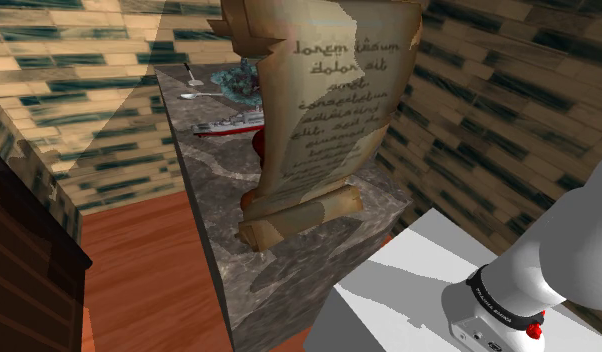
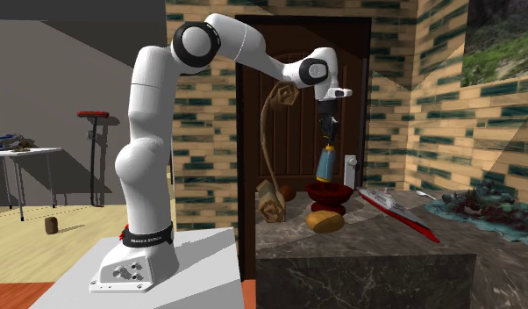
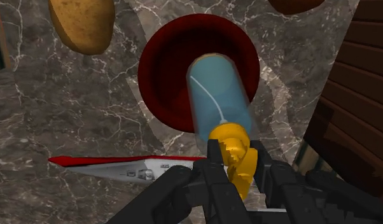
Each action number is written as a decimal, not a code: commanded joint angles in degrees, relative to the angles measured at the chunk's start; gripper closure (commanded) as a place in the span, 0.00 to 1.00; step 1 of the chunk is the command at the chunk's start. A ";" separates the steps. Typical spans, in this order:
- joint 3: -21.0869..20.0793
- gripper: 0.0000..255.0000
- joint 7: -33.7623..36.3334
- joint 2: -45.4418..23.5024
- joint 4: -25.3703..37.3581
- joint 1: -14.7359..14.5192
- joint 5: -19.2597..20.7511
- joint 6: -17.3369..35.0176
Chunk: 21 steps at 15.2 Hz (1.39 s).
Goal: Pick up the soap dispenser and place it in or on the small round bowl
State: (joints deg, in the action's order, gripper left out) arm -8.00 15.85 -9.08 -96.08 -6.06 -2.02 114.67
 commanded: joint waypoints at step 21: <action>2.14 0.00 -0.54 0.86 3.29 -2.03 1.40 -5.66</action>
State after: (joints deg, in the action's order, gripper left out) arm -5.86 15.28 -8.22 -93.01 -8.07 -0.66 109.28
